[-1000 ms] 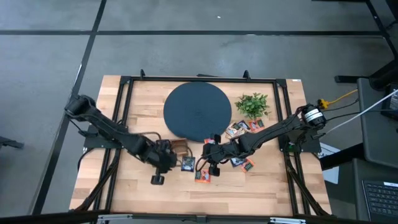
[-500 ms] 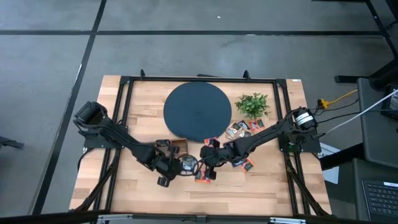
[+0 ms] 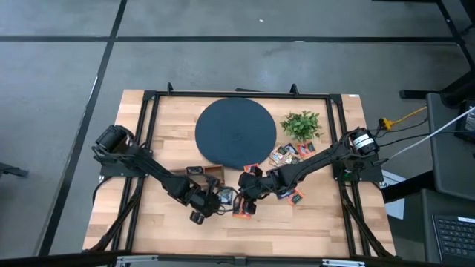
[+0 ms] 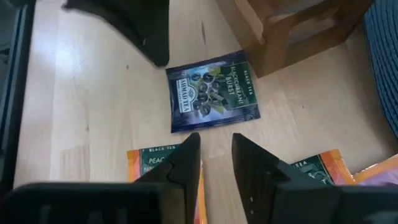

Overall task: Pick & Place Tea
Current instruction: Put the blue tea bag into the middle section of the wooden organizer

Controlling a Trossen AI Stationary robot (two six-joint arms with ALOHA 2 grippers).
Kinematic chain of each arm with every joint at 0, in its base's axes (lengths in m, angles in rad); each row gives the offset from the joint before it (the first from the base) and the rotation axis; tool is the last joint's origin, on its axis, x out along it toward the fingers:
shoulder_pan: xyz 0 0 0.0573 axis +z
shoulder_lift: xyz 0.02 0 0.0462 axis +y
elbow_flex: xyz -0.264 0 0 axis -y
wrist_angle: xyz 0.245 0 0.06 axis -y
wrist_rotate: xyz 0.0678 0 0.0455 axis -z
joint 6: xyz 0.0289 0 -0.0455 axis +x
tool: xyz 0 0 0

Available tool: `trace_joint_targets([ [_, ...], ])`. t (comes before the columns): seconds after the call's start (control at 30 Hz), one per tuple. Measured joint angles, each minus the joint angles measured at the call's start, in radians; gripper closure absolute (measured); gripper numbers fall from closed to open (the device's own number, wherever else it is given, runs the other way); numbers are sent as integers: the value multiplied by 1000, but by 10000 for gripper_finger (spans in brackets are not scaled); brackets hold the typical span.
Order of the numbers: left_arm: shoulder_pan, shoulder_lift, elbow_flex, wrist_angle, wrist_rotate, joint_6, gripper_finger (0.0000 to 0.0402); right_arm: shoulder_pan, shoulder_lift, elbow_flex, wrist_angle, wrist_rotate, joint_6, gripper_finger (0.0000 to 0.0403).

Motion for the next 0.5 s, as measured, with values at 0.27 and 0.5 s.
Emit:
trace_joint_targets([
  [0.27, 11, 67, 2, 46, -17, 23, 399, 0, 0, 0, -11, 0, 41, 291],
  [0.5, 11, 100, 5, 36, 3, -26, 400, -2, 7, 0, -5, 12, 85, 290],
])
